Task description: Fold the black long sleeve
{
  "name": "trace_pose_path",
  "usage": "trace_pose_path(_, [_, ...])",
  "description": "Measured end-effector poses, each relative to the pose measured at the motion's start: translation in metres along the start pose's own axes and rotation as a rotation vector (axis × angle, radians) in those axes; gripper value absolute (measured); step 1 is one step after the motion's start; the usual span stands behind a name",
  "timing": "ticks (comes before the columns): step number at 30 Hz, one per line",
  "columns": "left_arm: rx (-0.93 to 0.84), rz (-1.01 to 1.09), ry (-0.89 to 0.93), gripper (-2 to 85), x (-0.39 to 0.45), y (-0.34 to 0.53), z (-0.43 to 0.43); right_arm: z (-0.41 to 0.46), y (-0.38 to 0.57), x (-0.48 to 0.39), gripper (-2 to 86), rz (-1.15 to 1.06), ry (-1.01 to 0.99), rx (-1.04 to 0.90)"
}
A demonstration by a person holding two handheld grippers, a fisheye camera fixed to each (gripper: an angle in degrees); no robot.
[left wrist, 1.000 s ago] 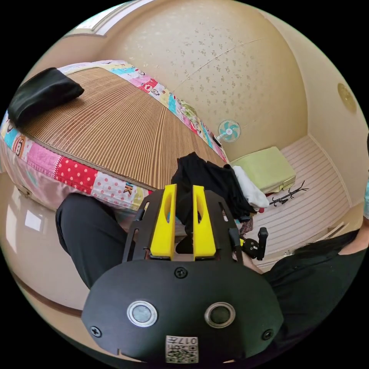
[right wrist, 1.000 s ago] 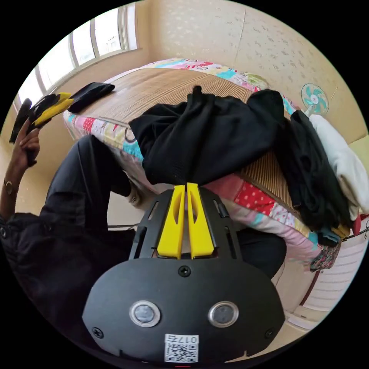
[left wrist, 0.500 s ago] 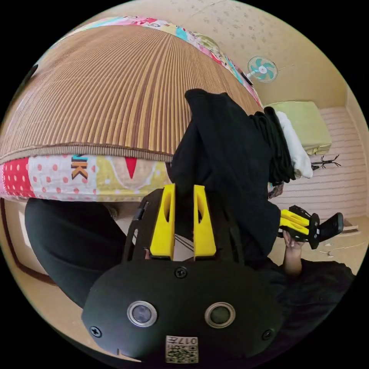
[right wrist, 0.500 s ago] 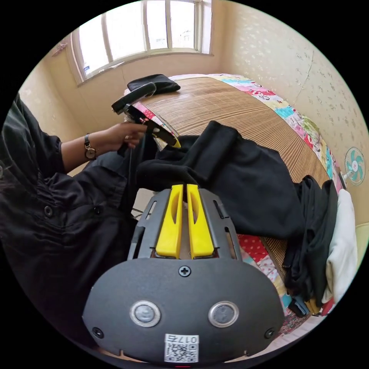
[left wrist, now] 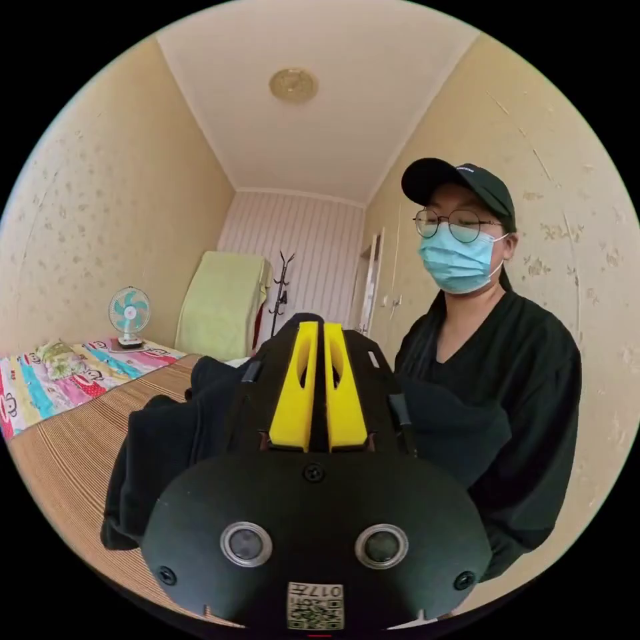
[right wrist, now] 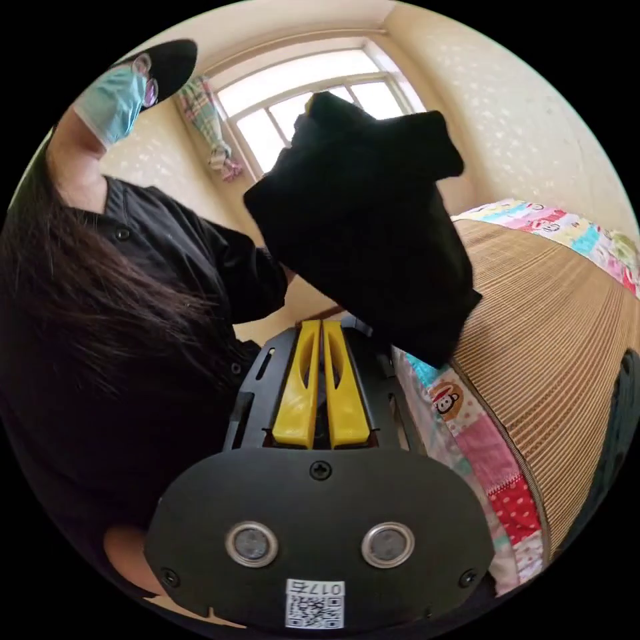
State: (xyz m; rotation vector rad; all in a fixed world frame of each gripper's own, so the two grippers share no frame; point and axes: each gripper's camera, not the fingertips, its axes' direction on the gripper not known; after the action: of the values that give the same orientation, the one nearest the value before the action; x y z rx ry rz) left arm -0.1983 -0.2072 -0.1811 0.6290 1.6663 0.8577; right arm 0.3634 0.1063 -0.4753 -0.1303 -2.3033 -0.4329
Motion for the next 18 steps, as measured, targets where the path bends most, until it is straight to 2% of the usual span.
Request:
trace_pose_path(1, [-0.059,-0.036,0.095,-0.6,-0.006,-0.015,0.006,-0.012,0.002,0.005,0.4,0.028,-0.005,0.043])
trace_pose_path(2, [-0.009,-0.037,0.22,-0.5,-0.004,-0.027,0.007,-0.035,0.005,0.01,0.4,0.055,-0.021,0.116])
trace_pose_path(3, [0.026,-0.014,0.271,-0.5,0.002,-0.031,0.006,-0.055,0.008,0.01,0.5,0.043,-0.026,0.166])
trace_pose_path(5, [0.247,0.086,0.512,-0.3,0.026,-0.043,-0.006,-0.082,0.01,0.004,0.7,0.002,0.014,0.216])
trace_pose_path(6, [0.3,0.107,0.57,-0.3,0.03,-0.045,-0.01,-0.098,0.01,0.001,0.9,-0.012,0.064,0.246])
trace_pose_path(7, [0.345,0.111,0.592,-0.3,0.039,-0.052,-0.016,-0.107,0.009,0.001,1.0,-0.013,0.088,0.266])
trace_pose_path(10, [0.199,0.085,0.42,-0.3,0.067,-0.071,-0.004,-0.14,-0.003,0.009,2.3,-0.01,0.119,0.35])
trace_pose_path(12, [0.148,0.077,0.421,-0.3,0.078,-0.073,0.012,-0.146,-0.022,0.031,6.8,0.049,0.121,0.377])
trace_pose_path(14, [0.247,0.064,0.55,-0.2,0.08,-0.069,0.021,-0.135,-0.041,0.053,12.5,0.101,0.077,0.321])
trace_pose_path(16, [0.277,0.051,0.57,-0.2,0.08,-0.071,0.023,-0.112,-0.063,0.072,15.6,0.167,-0.014,0.224])
trace_pose_path(18, [0.271,0.042,0.538,-0.2,0.082,-0.076,0.022,-0.075,-0.087,0.07,16.6,0.116,-0.138,0.154])
